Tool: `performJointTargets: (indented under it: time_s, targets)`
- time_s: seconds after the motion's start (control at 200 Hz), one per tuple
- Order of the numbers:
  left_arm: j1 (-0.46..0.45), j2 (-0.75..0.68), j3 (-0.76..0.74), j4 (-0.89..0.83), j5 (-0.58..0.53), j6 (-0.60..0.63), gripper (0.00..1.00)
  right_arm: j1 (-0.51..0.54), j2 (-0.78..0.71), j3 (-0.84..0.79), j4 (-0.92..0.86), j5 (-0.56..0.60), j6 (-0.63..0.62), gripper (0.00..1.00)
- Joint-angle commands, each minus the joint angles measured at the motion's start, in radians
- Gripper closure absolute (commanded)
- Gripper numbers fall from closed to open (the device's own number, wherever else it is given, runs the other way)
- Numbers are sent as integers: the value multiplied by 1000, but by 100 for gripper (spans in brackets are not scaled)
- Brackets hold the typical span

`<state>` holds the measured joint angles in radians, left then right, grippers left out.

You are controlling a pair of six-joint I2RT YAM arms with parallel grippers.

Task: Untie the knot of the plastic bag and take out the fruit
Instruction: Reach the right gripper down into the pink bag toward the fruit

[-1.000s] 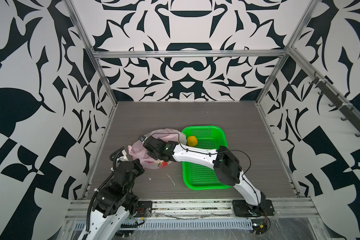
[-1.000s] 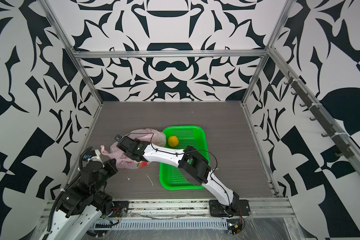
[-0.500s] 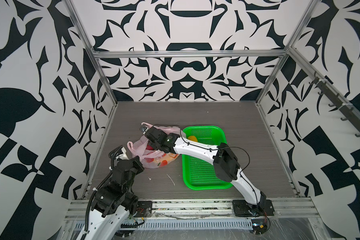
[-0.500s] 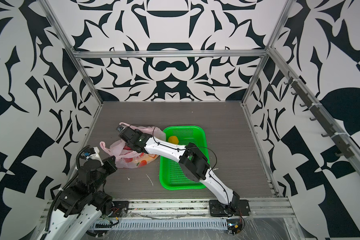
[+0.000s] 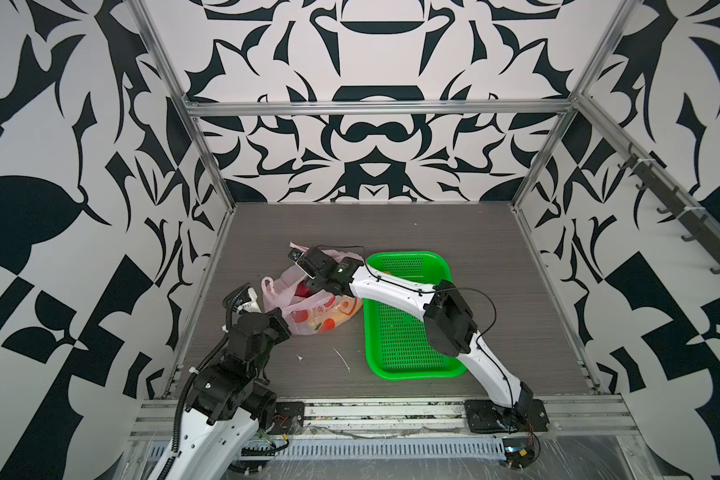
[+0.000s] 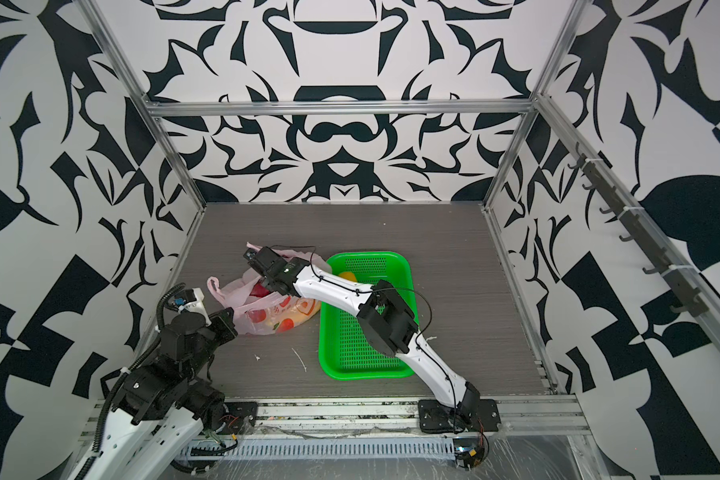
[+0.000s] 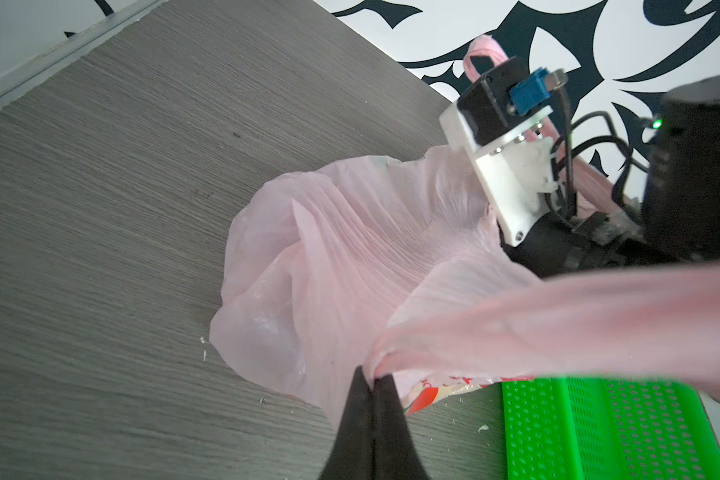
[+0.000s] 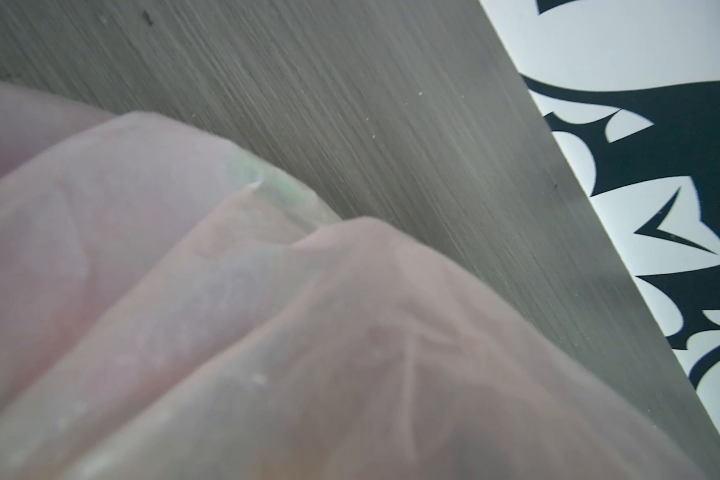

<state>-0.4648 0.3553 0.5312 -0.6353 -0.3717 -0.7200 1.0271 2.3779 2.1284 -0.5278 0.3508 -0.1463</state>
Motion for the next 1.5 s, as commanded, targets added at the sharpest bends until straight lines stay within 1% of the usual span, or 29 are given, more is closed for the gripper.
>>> performJointTargets:
  time_s: [0.0, 0.22, 0.295, 0.575, 1.045, 1.135, 1.255, 1.425, 1.495]
  targets:
    - [2, 19, 31, 29, 10, 28, 100, 1, -46, 20, 4, -30, -45, 33]
    - [2, 21, 20, 34, 2, 20, 100, 1, -51, -65, 185, -29, -126, 32]
    - [2, 12, 15, 30, -5, 11, 100, 0, -45, -72, 220, -26, -150, 32]
    - [2, -40, -3, -4, -24, -10, 100, -7, 21, -3, 234, 9, -211, 32]
    - [2, -52, -11, -21, -25, -25, 100, -28, 122, 77, 230, 16, -253, 31]
    - [2, -52, -10, -25, -26, -27, 100, -33, 138, 87, 232, 14, -254, 33]
    - [2, -55, -13, -28, -30, -27, 100, -39, 154, 96, 237, 14, -259, 40]
    - [2, -52, -31, -13, -47, -32, 100, -42, 151, 93, 238, 14, -278, 50]
    - [2, -45, -46, 12, -63, -32, 100, -42, 128, 73, 232, 8, -276, 57]
